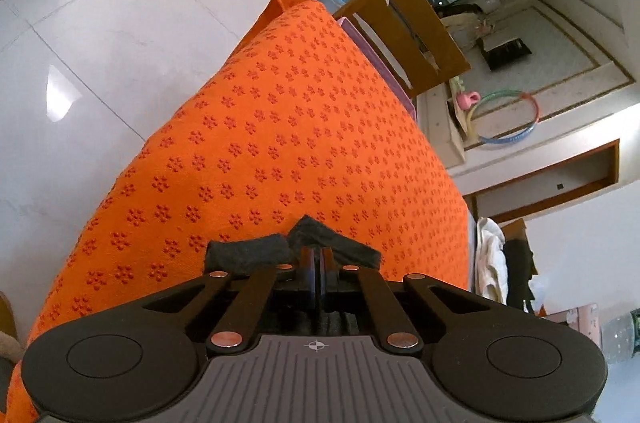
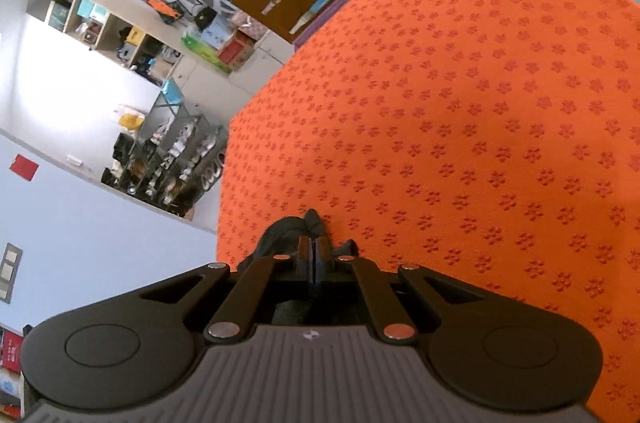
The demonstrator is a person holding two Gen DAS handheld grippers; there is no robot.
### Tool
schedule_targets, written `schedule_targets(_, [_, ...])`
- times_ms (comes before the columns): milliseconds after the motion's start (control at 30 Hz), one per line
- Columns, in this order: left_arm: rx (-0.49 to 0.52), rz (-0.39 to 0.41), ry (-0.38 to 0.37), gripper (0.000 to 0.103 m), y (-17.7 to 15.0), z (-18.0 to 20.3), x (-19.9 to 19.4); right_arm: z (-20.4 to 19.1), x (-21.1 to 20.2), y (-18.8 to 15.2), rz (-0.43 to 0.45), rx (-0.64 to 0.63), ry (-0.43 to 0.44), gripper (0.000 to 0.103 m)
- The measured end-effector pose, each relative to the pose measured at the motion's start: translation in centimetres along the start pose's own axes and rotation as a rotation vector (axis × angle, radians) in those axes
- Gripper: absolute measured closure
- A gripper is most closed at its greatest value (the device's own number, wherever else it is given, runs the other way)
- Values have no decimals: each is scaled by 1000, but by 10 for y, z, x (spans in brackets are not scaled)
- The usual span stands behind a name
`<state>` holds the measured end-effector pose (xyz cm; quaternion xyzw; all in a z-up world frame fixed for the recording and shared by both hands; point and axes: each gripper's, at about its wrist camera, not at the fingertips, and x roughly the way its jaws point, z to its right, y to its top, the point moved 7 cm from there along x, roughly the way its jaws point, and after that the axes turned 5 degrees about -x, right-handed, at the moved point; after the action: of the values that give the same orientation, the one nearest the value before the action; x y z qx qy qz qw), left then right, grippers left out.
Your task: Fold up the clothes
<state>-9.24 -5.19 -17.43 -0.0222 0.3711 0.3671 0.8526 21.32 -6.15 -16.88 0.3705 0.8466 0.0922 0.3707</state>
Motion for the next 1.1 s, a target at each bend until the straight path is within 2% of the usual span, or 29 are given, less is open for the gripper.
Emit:
schedule_targets(133, [9,5,1,99,2,-5,1,8,9,-6,-18,1,-27,101])
schedule_targets(233, [141,19,7,96,3,2,-6,4,11,-8,-39,-78,-40,99])
schedule_targets(267, [192,22,4,95,2,5,-11,0,8,-7,-32,-130,-58,96])
schedule_targets(300, [241,25,1,91,0,8,-15,-4,4,-7,-30,-180,-67,93])
schedule_targets(333, [284,28,-3,81,-3,11,-20,-9,0,-8,-34,-232,-64,86])
schedule_targets(367, [327,31,-7,76,-6,14,-25,-13,-5,-8,-39,-281,-60,72])
schedule_targets(400, [370,35,-9,68,-9,16,-30,-17,-10,-10,-43,-328,-58,67])
schedule_targets(433, [410,37,-6,63,-14,18,-36,-21,-15,-12,-46,-375,-58,67])
schedule_targets(500, [474,36,-1,59,-24,19,-44,-27,-26,-19,-58,-444,-48,67])
schedule_targets(633, [592,13,25,59,-52,16,-55,-34,-45,-36,-87,-559,-27,67])
schedule_targets(767, [659,-12,62,59,-76,4,-60,-33,-58,-61,-136,-631,-25,68])
schedule_targets(900, [729,-19,93,60,-96,-4,-57,-33,-61,-86,-174,-712,-23,75])
schedule_targets(1100, [844,-3,141,60,-111,-8,-47,-40,-57,-113,-187,-862,-54,75])
